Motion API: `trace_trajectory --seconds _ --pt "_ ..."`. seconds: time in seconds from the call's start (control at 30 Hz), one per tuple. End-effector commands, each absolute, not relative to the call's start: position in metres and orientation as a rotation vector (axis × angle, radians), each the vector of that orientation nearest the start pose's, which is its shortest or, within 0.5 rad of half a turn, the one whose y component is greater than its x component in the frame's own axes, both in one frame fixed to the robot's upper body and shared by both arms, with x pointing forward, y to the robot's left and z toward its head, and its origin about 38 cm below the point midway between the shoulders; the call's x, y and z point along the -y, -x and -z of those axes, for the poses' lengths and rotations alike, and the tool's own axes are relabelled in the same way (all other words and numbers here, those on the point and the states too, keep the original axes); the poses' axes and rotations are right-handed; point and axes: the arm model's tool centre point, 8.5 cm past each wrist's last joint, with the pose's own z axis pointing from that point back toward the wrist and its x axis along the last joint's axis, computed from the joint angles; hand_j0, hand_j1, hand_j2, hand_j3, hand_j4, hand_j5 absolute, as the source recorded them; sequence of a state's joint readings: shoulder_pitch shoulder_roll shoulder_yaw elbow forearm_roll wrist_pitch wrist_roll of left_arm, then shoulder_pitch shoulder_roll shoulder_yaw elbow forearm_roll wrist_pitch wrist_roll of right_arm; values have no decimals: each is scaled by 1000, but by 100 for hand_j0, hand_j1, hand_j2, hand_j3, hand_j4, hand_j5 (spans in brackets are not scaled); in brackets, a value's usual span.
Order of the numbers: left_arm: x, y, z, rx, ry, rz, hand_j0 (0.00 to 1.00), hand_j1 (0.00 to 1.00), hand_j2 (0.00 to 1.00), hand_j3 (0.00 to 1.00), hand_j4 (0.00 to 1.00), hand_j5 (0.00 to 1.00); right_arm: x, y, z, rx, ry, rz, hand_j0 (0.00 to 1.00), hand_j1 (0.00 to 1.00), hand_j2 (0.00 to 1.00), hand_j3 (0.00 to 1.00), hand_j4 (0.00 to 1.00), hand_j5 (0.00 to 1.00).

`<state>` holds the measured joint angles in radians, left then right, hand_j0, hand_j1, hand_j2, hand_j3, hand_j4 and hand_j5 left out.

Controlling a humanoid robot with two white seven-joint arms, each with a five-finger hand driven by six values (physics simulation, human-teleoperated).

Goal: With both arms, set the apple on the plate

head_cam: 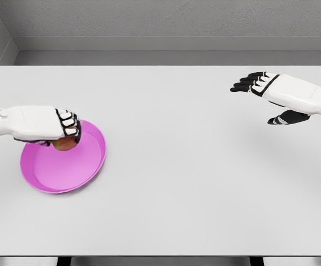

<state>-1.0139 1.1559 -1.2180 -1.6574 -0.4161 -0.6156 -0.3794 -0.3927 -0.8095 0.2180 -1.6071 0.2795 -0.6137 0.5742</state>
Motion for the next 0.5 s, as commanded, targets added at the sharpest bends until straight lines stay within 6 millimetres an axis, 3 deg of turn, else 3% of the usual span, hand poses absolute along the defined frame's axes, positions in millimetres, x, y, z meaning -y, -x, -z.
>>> trace_trajectory --seconds 0.0,0.23,0.33,0.37,0.4,0.47 --pt "-328 -384 -241 -1445 551 -3143 9 9 9 9 9 9 332 -399 -257 1647 444 -1876 100 100 100 100 100 100" --pt "-313 -391 -234 -1458 521 -3119 14 14 14 14 14 14 332 -399 -257 1647 444 -1876 100 100 100 100 100 100" --pt "-310 -392 -233 -1453 519 -3113 36 36 36 36 36 36 332 -399 -257 1647 444 -1876 100 100 100 100 100 100" --pt "-310 -392 -233 -1455 518 -3113 65 65 65 65 65 65 332 -399 -257 1647 444 -1876 100 100 100 100 100 100" --pt "-310 -392 -234 -1458 516 -3112 100 100 100 100 100 100 332 -399 -257 1647 444 -1876 100 100 100 100 100 100" --pt "-311 -392 -233 -1455 518 -3114 100 100 100 100 100 100 332 -399 -257 1647 444 -1876 100 100 100 100 100 100"
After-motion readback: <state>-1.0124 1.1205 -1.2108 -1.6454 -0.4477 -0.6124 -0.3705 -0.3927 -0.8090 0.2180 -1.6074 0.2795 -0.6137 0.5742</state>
